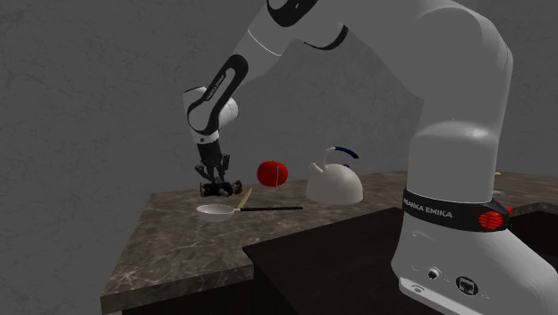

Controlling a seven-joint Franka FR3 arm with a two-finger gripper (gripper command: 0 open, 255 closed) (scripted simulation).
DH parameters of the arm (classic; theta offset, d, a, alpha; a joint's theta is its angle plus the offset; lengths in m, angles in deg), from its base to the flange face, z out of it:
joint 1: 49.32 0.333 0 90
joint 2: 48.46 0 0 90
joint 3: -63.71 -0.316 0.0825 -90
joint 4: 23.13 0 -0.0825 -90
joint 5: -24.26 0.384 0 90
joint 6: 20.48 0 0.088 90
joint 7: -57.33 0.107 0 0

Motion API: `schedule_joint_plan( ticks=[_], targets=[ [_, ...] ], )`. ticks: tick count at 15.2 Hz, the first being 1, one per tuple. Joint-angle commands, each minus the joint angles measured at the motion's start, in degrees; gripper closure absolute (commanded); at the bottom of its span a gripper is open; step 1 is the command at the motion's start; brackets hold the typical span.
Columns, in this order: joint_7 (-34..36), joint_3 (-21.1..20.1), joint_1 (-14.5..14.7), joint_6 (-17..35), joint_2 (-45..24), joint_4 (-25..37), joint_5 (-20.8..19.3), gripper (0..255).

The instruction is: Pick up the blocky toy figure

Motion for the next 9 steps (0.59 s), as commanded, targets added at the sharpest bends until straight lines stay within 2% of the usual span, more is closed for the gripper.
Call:
schedule_joint_plan(
  ticks=[1,9],
  targets=[
    [-0.36,-0.25,-0.16,-0.71,1.13,-0.39,0.3,255],
    [-2.11,-1.28,-0.72,-4.15,5.1,-0.74,1.71,255]
  ],
)
